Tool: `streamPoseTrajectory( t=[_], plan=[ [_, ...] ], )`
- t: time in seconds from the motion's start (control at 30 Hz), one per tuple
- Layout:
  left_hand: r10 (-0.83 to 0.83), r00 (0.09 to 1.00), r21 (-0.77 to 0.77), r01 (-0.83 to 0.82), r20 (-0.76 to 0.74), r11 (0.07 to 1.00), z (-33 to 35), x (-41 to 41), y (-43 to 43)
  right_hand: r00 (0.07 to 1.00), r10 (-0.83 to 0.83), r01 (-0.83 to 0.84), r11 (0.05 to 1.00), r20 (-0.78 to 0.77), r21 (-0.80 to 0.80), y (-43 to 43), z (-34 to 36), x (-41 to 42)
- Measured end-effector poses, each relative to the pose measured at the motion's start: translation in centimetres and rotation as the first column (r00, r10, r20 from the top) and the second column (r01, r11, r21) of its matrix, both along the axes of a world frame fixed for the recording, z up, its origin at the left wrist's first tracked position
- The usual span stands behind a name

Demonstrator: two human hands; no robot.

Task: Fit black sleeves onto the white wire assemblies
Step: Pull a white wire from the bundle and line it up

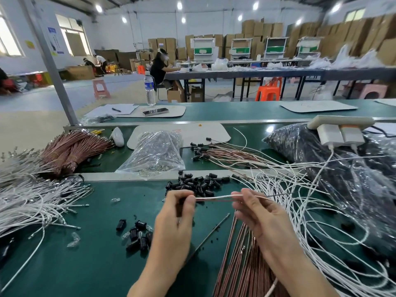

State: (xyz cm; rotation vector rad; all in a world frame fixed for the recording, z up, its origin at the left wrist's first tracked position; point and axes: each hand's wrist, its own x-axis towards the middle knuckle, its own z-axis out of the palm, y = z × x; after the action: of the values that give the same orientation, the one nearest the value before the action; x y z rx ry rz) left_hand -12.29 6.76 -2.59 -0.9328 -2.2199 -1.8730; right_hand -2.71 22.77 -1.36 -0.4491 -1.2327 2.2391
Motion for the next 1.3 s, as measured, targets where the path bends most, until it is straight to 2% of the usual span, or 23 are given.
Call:
streamPoseTrajectory(
  t=[0.1,0.2,0.3,0.4,0.47,0.5,0.57,0.63,0.7,0.8,0.87,0.93,1.07,1.13,1.23,1.3],
  plan=[
    [0.117,0.987,0.119,-0.13,0.109,0.984,1.0,-1.2,-1.5,0.997,-0.07,0.067,0.995,-0.032,-0.072,0.9,0.5,0.7],
    [0.199,0.951,0.17,-0.242,0.237,0.955,1.6,-2.0,-2.5,0.996,-0.08,0.077,0.995,0.046,0.057,1.0,1.0,0.9],
    [0.172,0.942,0.169,-0.227,0.287,0.959,2.9,-2.8,-1.7,0.991,-0.115,0.103,0.981,0.064,0.167,2.1,2.6,0.3],
    [0.066,0.959,0.15,-0.111,0.275,0.982,5.9,-5.9,1.7,0.998,-0.068,0.07,0.986,-0.02,0.154,5.9,6.0,-2.2],
    [-0.025,0.941,0.1,-0.01,0.338,0.995,8.6,-8.6,5.1,1.0,-0.016,0.016,0.996,-0.003,0.092,8.8,8.6,-4.5],
    [-0.039,0.919,0.03,0.03,0.392,0.999,10.0,-9.6,6.7,0.998,0.01,-0.013,0.998,0.059,0.059,9.8,9.6,-5.4],
    [0.004,0.915,-0.205,0.087,0.404,0.975,11.0,-10.4,8.7,0.973,0.095,-0.095,0.995,0.208,-0.011,10.6,10.0,-6.6],
    [-0.007,0.97,-0.461,0.121,0.241,0.879,10.4,-9.6,8.4,0.943,0.151,-0.165,0.986,0.296,0.023,10.2,8.7,-6.7],
    [-0.129,0.987,-0.641,0.158,0.093,0.751,9.0,-7.8,6.6,0.953,0.128,-0.146,0.988,0.274,0.049,9.3,6.8,-6.2],
    [-0.241,0.969,-0.877,0.16,0.053,0.452,7.2,-4.2,3.6,0.959,0.023,-0.055,0.993,0.282,0.108,7.9,4.6,-4.8],
    [-0.281,0.959,-0.966,0.108,0.04,0.233,6.2,-2.2,2.1,0.951,-0.013,-0.05,0.98,0.31,0.195,7.1,4.1,-3.9],
    [-0.306,0.951,-0.995,0.061,0.033,0.081,5.3,-0.5,1.2,0.942,-0.027,-0.073,0.956,0.334,0.284,6.3,4.0,-3.0],
    [-0.308,0.951,-0.999,0.012,0.021,-0.031,3.6,1.8,1.1,0.92,-0.103,-0.107,0.862,0.377,0.495,5.3,4.1,-1.8],
    [-0.297,0.955,-1.0,0.007,0.01,-0.012,3.0,2.1,1.4,0.911,-0.134,-0.127,0.807,0.389,0.576,4.9,3.9,-1.6],
    [-0.252,0.966,-0.99,-0.022,-0.057,0.138,3.1,1.8,0.7,0.897,-0.193,-0.142,0.728,0.398,0.671,4.5,3.6,-1.7],
    [-0.246,0.965,-0.983,-0.047,-0.091,0.178,2.9,1.5,-0.1,0.883,-0.236,-0.152,0.675,0.407,0.722,4.3,3.3,-1.9]
  ],
)
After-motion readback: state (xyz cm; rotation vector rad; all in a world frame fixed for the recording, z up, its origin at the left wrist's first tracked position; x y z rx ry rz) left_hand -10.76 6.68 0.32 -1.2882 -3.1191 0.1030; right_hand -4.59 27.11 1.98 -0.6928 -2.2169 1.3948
